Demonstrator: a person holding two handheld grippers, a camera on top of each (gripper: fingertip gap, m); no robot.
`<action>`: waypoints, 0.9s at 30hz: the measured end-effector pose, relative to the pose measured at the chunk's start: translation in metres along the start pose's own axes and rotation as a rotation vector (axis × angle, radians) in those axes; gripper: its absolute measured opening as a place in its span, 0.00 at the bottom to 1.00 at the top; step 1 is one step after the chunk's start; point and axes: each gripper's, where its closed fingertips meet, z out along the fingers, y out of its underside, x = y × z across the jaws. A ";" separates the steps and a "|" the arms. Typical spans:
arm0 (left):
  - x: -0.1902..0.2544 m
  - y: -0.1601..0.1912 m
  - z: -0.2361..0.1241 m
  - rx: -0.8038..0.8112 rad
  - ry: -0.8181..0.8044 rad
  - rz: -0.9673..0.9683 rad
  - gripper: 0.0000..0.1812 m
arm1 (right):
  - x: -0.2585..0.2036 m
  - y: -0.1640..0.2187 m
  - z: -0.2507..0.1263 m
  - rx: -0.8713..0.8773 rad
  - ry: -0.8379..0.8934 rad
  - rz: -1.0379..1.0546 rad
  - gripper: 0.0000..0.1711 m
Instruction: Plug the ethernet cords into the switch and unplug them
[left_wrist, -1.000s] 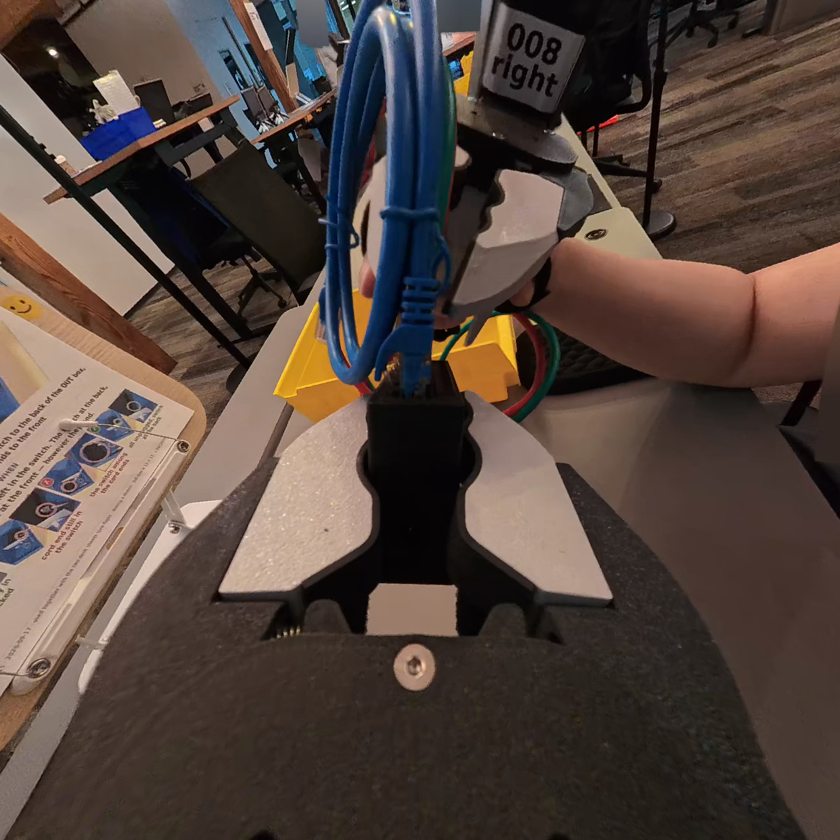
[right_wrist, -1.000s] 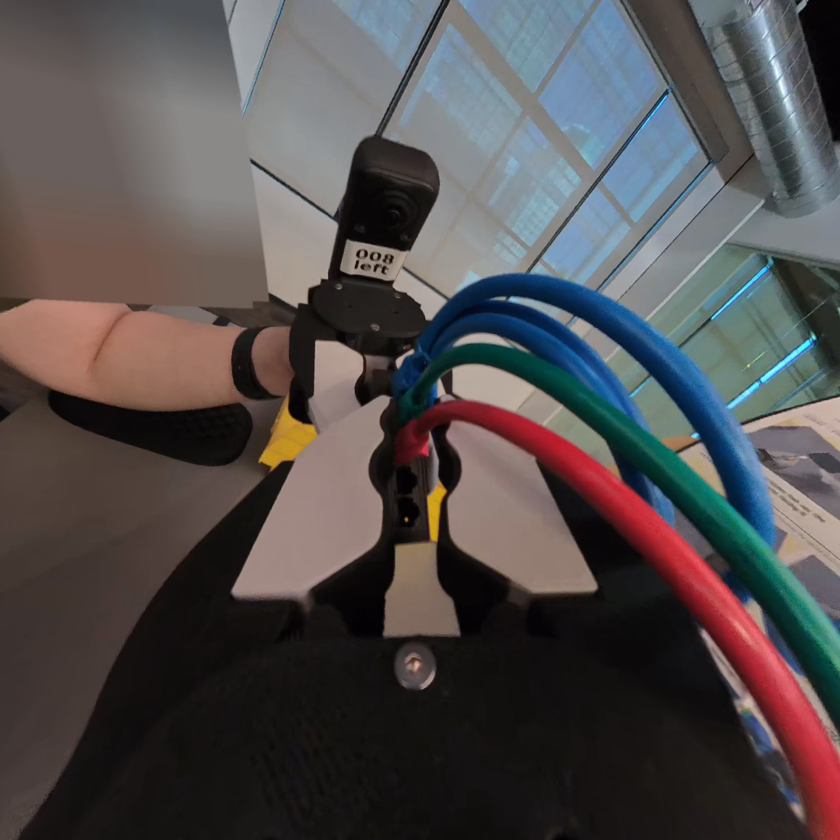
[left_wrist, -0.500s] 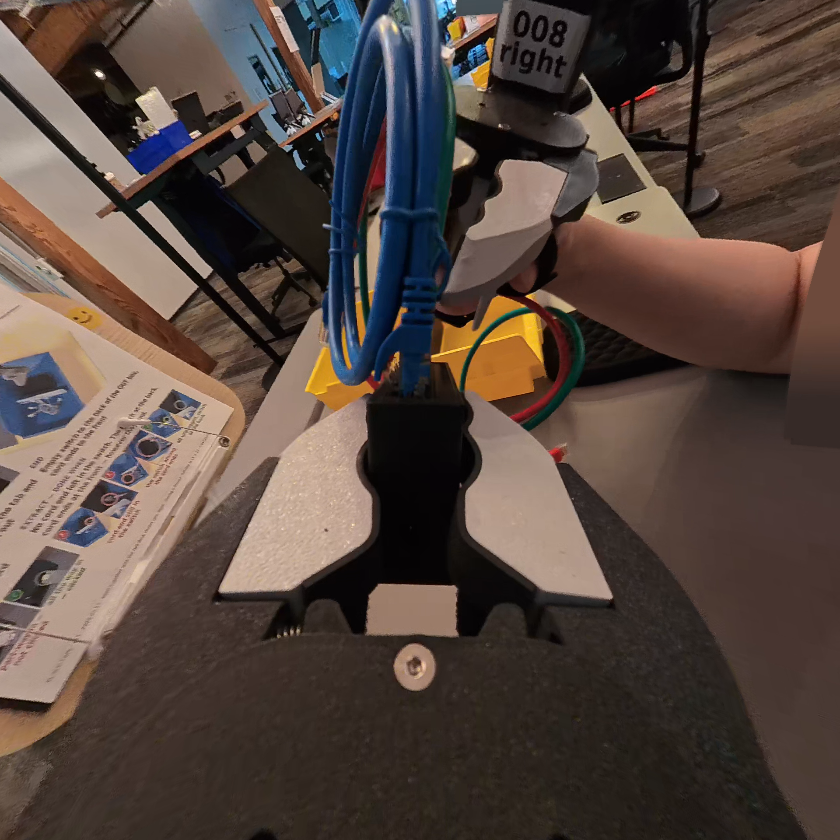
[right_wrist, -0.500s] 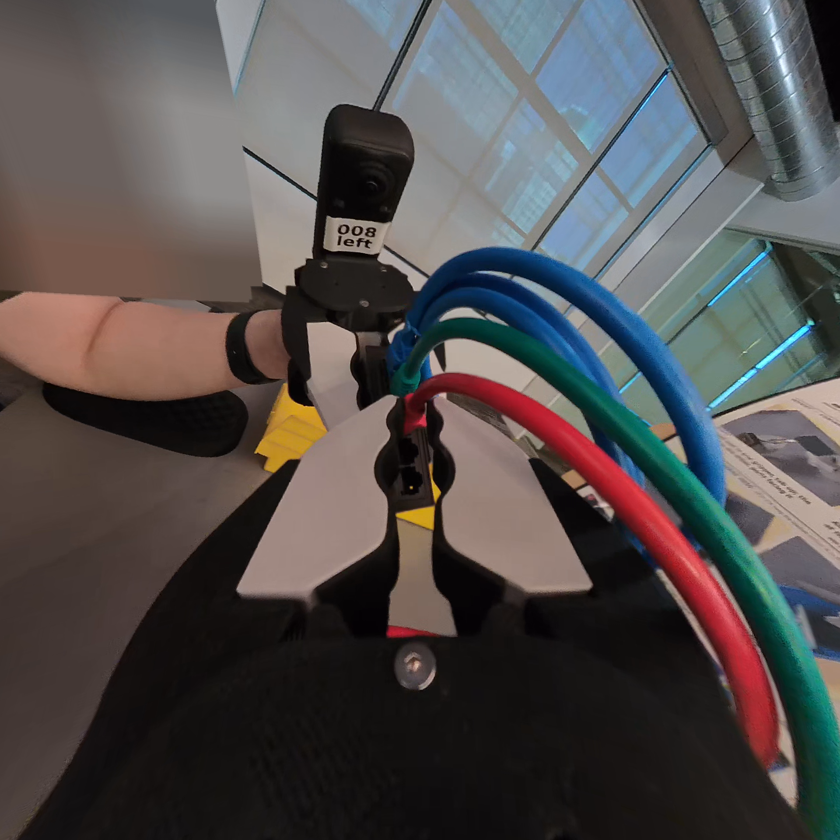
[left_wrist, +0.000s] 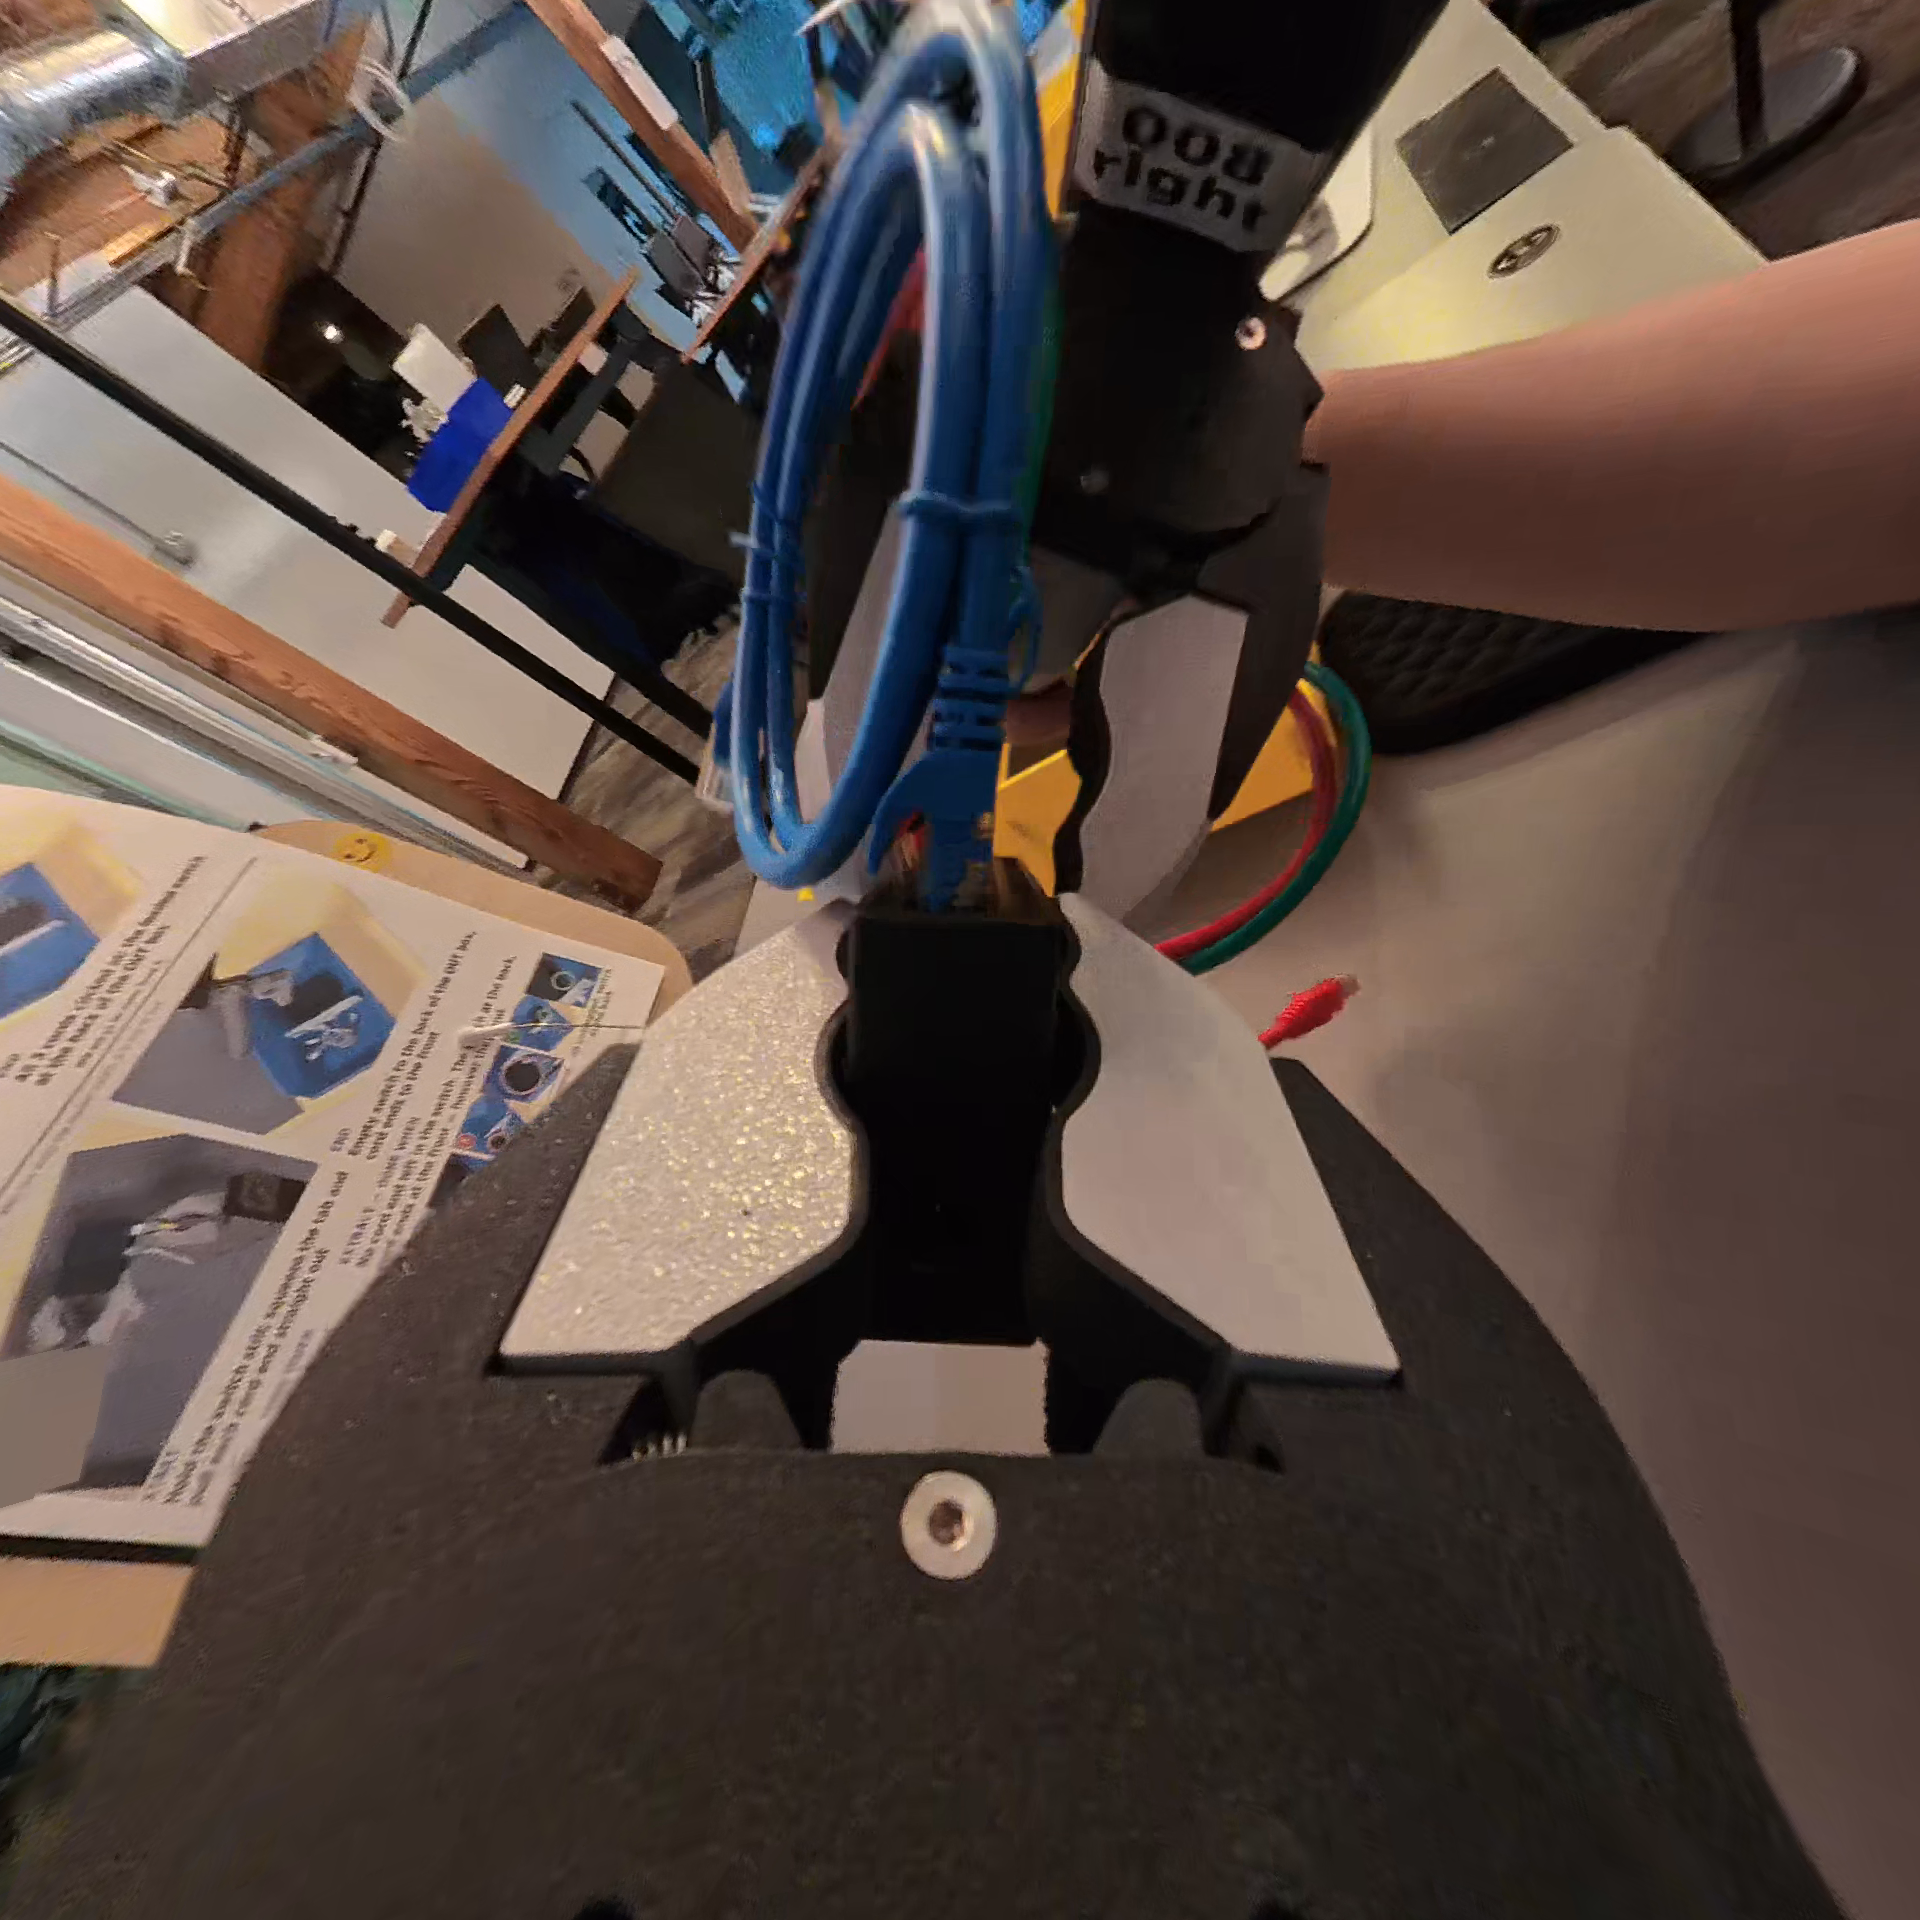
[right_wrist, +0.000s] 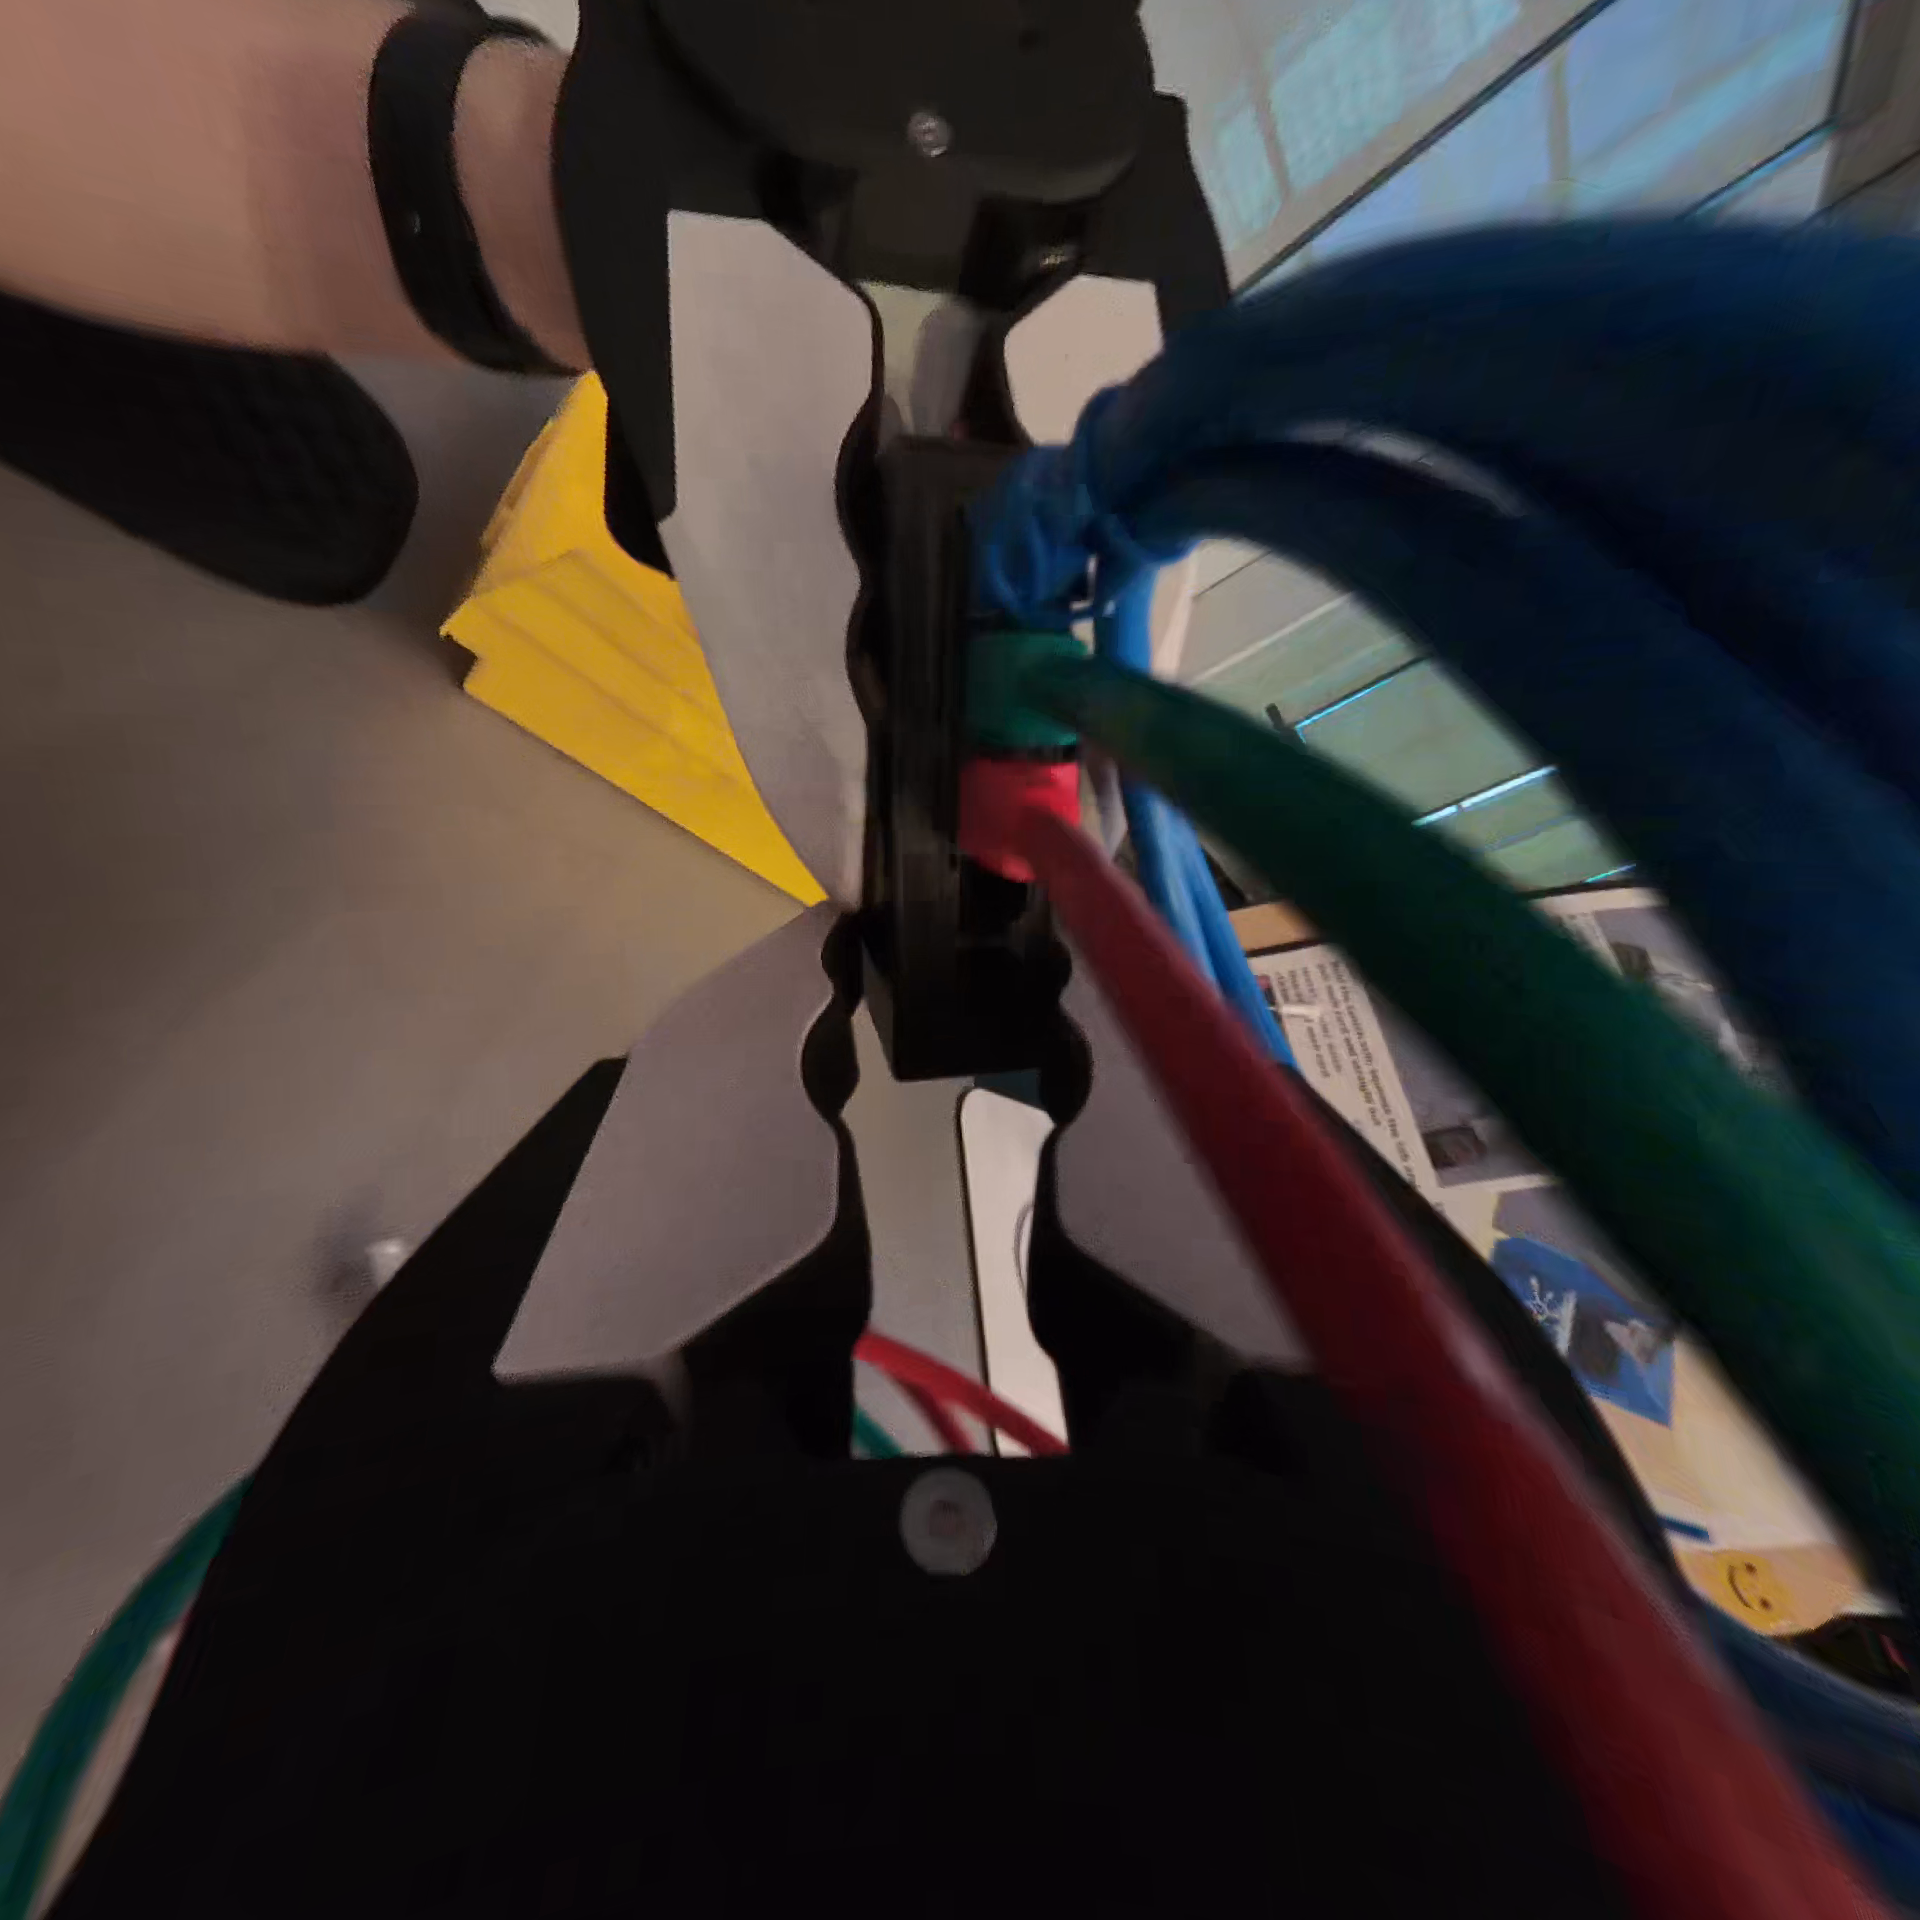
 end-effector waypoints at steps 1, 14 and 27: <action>0.002 0.000 0.000 0.005 0.012 -0.003 0.16 | -0.002 0.001 0.001 -0.007 -0.008 -0.002 0.17; -0.020 0.006 -0.044 0.074 0.067 -0.280 0.38 | 0.011 0.014 -0.018 -0.076 0.028 -0.036 0.17; -0.014 -0.024 -0.013 0.347 -0.034 -0.143 0.19 | 0.017 -0.029 -0.028 0.432 -0.068 0.341 0.16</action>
